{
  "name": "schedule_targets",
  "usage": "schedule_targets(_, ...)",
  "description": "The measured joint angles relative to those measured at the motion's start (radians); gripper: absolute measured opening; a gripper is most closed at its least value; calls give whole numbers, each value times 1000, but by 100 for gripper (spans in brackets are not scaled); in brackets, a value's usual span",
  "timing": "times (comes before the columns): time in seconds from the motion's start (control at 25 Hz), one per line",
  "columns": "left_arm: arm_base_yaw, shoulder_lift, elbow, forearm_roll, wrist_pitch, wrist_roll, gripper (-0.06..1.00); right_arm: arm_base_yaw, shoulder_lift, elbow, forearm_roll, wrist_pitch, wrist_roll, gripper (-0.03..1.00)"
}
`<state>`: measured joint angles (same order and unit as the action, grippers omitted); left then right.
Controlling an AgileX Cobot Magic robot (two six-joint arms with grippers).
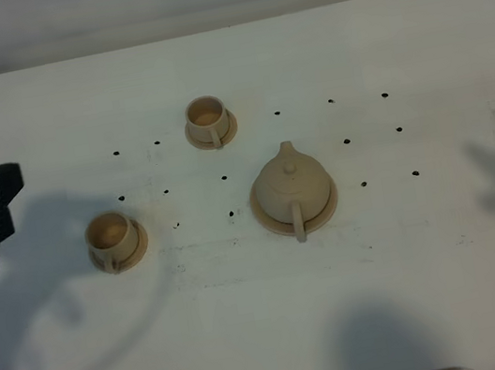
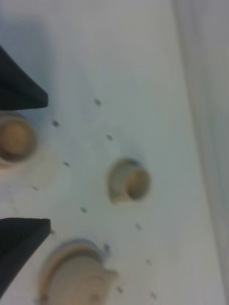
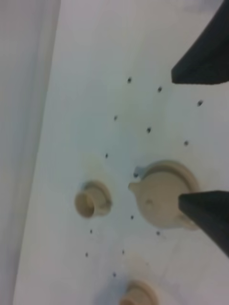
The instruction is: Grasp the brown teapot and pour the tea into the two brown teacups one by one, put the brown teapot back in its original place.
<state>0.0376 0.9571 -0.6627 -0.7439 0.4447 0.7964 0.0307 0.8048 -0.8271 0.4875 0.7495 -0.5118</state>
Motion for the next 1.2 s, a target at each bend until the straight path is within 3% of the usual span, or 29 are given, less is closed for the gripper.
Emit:
schedule_targets(0.2,2,-102,-2,201,13,-161,56,0,-100,0,-135,93,141,48)
schedule_targets(0.48,2,-195,-3,416,104,-383,56,0,-208,2,-222,266,262,48)
schedule_targets(0.68,2,-196,-3,441,136,-420,56,0,-333,48,-278,348,323,48)
schedule_targets(1.04,2,-194,-3,409,140,-429,56,0,-535,267,-287,346,336,48)
schedule_targets(1.2,2,-167,-3,400,139,-429,56,0,-573,299,-291,359,337,47)
